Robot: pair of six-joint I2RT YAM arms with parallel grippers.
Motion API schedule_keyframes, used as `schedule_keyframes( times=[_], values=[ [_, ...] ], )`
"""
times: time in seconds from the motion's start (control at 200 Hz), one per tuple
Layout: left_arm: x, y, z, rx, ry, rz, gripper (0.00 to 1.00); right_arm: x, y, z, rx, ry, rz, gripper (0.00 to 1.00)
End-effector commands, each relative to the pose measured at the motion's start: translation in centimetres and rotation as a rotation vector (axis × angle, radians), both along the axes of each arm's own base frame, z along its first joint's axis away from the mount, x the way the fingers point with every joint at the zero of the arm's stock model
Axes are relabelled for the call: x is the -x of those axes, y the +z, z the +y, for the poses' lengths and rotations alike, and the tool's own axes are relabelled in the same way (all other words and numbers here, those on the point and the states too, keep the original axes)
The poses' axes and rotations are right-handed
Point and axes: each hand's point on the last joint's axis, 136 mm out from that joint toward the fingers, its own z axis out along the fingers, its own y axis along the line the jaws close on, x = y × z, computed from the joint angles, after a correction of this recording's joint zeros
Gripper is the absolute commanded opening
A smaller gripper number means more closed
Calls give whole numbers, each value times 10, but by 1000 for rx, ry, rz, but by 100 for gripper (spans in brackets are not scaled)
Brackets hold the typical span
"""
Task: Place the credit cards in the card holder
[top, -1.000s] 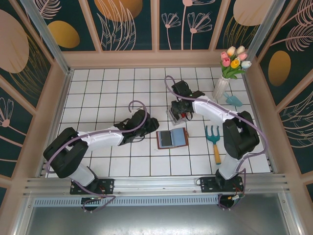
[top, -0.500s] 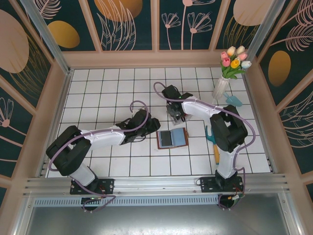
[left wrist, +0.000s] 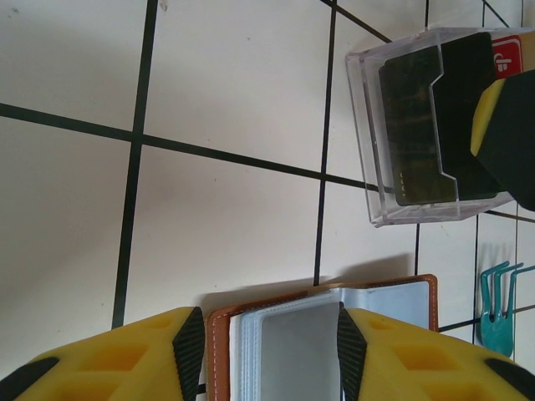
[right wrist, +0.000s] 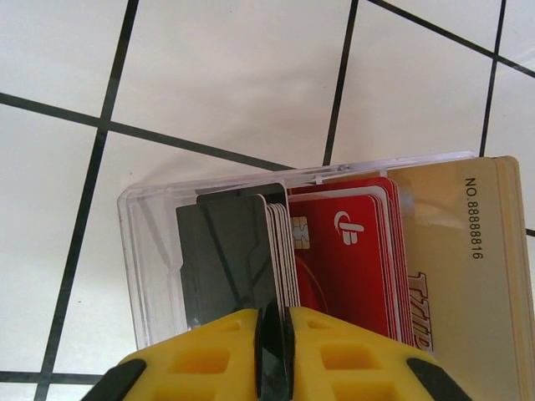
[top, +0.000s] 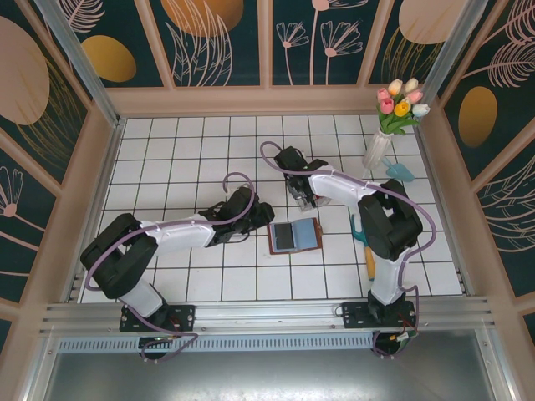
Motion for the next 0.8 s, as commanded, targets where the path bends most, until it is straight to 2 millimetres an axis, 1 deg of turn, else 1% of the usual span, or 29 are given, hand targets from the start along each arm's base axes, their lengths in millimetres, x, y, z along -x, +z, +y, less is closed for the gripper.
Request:
schedule_keyframes(
  times=[0.0,0.055,0.11,0.315,0.37,0.48,0.525,0.58,0.686,0.721,0.786,0.796],
  values=[
    [-7,9,-8,32,-4,-15,48,-1,19,-9,32,-8,-28,13],
    [-6,7,-8,29,-6,-14,48,0,19,-10,30,-9,-25,12],
    [-6,7,-8,30,-6,-12,48,1,22,-9,23,-6,-27,8],
    [-5,8,-7,31,-4,-14,48,6,34,-7,-12,-2,-23,7],
    [-6,10,-7,31,-5,-19,48,9,40,-4,-47,0,-20,5],
    [-8,17,-7,39,-2,-36,49,14,52,2,-117,3,-24,5],
    [-9,19,-8,44,-8,-42,49,16,57,3,-139,2,-28,2],
    [-9,23,-11,52,-15,-48,49,16,65,3,-168,-9,-49,0],
    [-11,35,-16,114,-39,-64,50,21,83,11,-315,-11,-42,0],
    [-12,43,-17,163,-43,-77,52,23,90,15,-396,-5,-34,0],
    [-14,58,-18,273,-50,-98,58,30,111,22,-585,6,-39,0],
    [-15,63,-18,297,-52,-109,59,34,114,27,-627,21,-28,0]
  ],
)
